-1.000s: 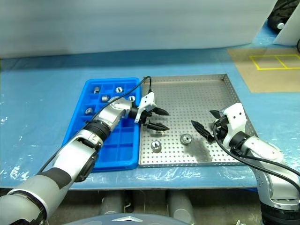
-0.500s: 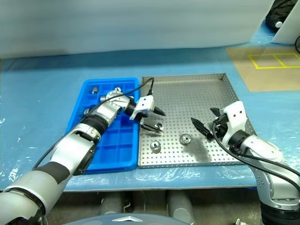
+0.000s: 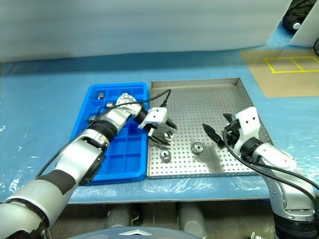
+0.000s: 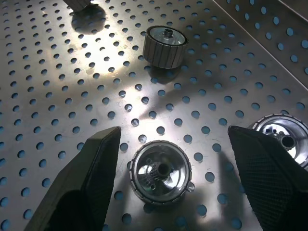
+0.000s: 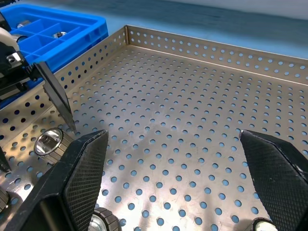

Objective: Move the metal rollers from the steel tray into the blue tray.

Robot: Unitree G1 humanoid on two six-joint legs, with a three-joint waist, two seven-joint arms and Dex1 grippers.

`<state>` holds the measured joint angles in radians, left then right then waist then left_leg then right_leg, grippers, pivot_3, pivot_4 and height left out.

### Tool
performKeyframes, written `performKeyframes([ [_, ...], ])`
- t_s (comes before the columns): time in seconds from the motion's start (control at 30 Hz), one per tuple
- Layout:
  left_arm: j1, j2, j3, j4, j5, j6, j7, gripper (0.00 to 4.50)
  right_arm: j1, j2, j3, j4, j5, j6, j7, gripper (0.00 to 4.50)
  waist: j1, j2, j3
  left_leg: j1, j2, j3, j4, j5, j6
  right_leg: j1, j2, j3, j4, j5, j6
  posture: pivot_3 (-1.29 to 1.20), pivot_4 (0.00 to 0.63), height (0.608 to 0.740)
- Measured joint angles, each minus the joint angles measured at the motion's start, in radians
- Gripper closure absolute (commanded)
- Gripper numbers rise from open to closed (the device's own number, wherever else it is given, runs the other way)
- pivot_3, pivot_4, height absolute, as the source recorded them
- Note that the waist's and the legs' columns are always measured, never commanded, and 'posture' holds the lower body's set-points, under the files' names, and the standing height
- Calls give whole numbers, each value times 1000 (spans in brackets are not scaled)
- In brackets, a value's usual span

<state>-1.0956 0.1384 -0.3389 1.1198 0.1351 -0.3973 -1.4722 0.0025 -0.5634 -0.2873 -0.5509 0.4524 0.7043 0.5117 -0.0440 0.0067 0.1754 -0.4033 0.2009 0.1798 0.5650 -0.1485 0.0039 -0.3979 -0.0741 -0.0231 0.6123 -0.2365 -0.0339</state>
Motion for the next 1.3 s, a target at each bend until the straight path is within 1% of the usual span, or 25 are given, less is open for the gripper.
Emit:
performKeyframes([
  [0.07, -10, -3, -12, 9, 23, -5, 3, 745, 0, 3, 4, 0, -1, -3, -9, 0, -1, 0, 0, 1, 0, 0, 0, 0, 0, 0, 0, 0, 0, 0, 0, -562, 150, 740],
  [0.2, -29, -16, -35, 36, 73, 7, 71, 745, -1, 28, 10, 0, -4, -8, -36, 0, -3, 1, 0, 1, 0, 0, 0, -1, -2, 0, 0, 0, 0, 0, 0, -571, 150, 740],
  [0.43, -36, -21, -53, 65, 125, 37, 112, 745, 2, 37, 24, 0, -15, -22, -64, 0, -26, 1, -1, 1, 0, 0, 0, -1, -2, 1, 0, 0, 0, 0, 0, -578, 150, 740],
  [0.47, -36, -20, -55, 64, 127, 34, 112, 1123, 2, 37, 24, 0, -17, -23, -67, 0, -26, 1, -1, 1, 0, 0, 0, -1, -2, 1, 0, 0, 0, 0, 0, -577, 150, 740],
  [0.5, -36, -19, -58, 64, 129, 26, 110, 1279, 1, 36, 24, 0, -17, -24, -69, 0, -26, 1, -1, 1, 0, 0, 0, -1, -2, 1, 0, 0, 0, 0, 0, -576, 150, 740],
  [0.6, -36, -18, -61, 65, 131, 12, 102, 2238, 0, 35, 21, 4, -18, -29, -75, 0, -26, 1, -1, 1, 0, 0, 0, -1, -2, 1, 0, 0, -1, 0, 0, -572, 150, 740],
  [0.73, -36, -19, -60, 65, 129, 13, 109, 2238, -5, 34, 21, 25, -22, -41, -78, 0, -26, 1, -1, 1, 0, 0, 0, -1, -1, 1, 0, 0, -1, 0, 0, -568, 150, 740],
  [0.77, -36, -19, -59, 65, 128, 13, 106, 2582, -6, 34, 21, 27, -22, -42, -78, 0, -26, 1, -1, 1, 0, 0, 0, -1, -1, 1, 0, 0, -1, 0, 0, -562, 150, 740],
  [0.8, -36, -19, -58, 65, 126, 14, 106, 2764, -7, 34, 21, 27, -22, -43, -78, 0, -26, 1, -1, 1, 0, 0, 0, -1, -1, 1, 0, 0, -1, 0, 0, -560, 150, 740],
  [0.97, -35, -26, -18, 76, 101, 42, 127, 2772, -21, 34, 23, 29, -24, -52, -77, 0, -25, 1, -1, 0, 0, 0, 0, -1, -1, 1, 0, 0, -2, 0, 0, -550, 150, 740],
  [1.07, -31, -26, 7, 73, 73, 49, 107, 2772, -28, 34, 27, 32, -23, -52, -72, 0, -25, 1, -1, -1, 0, 0, -1, -1, 1, 1, 0, 0, -3, 0, 0, -532, 150, 740],
  [1.1, -28, -27, 30, 65, 45, 60, 87, 2772, -35, 34, 31, 33, -22, -52, -68, 0, -25, 1, -1, -2, 0, 0, -1, 0, 2, 0, 0, 0, -3, 0, 0, -522, 150, 740],
  [1.2, -28, -23, 88, -4, -30, 81, 45, 2772, -62, 33, 61, 39, -21, -52, -48, 0, -22, 1, 0, -2, 0, 0, -1, -1, 2, -1, 0, -1, -4, 0, 0, -489, 150, 740],
  [1.3, -24, 2, 101, -84, -57, 92, 33, 2772, -81, 20, 88, 60, -16, -52, -9, 0, -21, 1, 0, -3, 0, 0, -2, -1, 2, -1, 0, -1, -4, 0, 0, -433, 150, 740],
])
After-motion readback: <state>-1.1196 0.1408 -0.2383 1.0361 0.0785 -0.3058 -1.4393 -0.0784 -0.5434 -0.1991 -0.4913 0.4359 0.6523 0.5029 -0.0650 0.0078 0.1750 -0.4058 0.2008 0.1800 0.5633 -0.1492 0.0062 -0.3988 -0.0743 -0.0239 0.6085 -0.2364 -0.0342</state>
